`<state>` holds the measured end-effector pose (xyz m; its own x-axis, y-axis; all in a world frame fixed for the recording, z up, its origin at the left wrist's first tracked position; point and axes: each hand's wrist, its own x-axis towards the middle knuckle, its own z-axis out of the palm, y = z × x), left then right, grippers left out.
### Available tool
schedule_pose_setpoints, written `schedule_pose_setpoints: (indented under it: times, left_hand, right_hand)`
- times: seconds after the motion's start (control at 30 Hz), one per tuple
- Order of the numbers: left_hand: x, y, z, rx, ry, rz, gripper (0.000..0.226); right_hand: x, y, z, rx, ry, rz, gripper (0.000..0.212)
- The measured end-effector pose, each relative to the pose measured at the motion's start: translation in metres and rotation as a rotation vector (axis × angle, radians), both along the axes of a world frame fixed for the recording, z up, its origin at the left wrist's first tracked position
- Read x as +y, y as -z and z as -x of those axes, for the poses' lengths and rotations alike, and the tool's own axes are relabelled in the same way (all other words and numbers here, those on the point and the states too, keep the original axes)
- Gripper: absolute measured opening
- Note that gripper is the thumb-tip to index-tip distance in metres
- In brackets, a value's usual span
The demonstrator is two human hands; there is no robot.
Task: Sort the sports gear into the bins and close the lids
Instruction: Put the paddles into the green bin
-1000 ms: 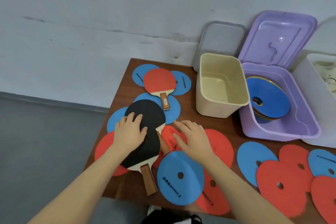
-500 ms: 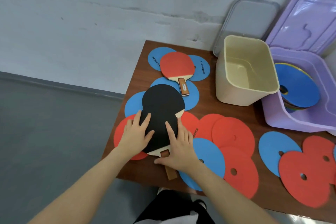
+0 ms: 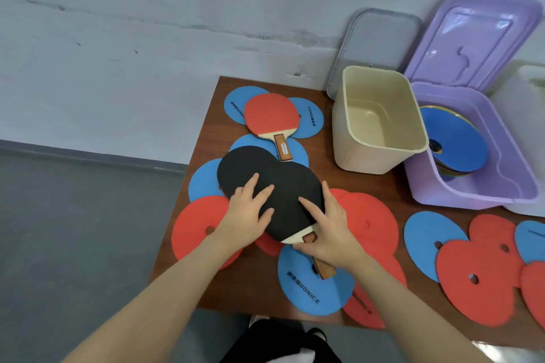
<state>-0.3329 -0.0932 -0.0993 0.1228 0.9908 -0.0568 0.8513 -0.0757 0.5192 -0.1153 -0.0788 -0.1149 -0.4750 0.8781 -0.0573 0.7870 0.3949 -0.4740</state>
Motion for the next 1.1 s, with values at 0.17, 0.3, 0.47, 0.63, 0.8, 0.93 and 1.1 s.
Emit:
schedule_pose_setpoints:
  times: [0.17, 0.3, 0.47, 0.63, 0.8, 0.93, 1.1]
  left_hand:
    - [0.018, 0.000, -0.026, 0.093, 0.139, 0.110, 0.055]
    - [0.018, 0.007, -0.028, 0.142, 0.093, 0.104, 0.056]
    - [0.017, 0.015, -0.022, 0.075, 0.132, 0.054, 0.053]
    - [0.021, 0.015, -0.031, 0.011, -0.019, 0.042, 0.047]
    - [0.022, 0.026, -0.046, 0.242, -0.118, 0.105, 0.060]
    - [0.024, 0.027, -0.051, 0.254, -0.119, 0.145, 0.065]
    - [0.020, 0.026, -0.033, 0.261, -0.039, 0.178, 0.070]
  right_hand:
    - [-0.004, 0.005, -0.036, -0.152, 0.136, 0.077, 0.089]
    - [-0.002, 0.009, -0.023, -0.172, 0.203, 0.093, 0.098]
    - [0.003, 0.012, -0.019, -0.083, 0.208, 0.053, 0.085]
    - [0.000, 0.014, -0.038, -0.032, 0.335, -0.048, 0.075]
    - [-0.004, 0.018, -0.067, -0.088, 0.488, -0.023, 0.079]
    - [-0.007, 0.023, -0.063, -0.098, 0.497, -0.001, 0.078]
    - [-0.009, 0.021, -0.044, -0.071, 0.489, 0.013, 0.079]
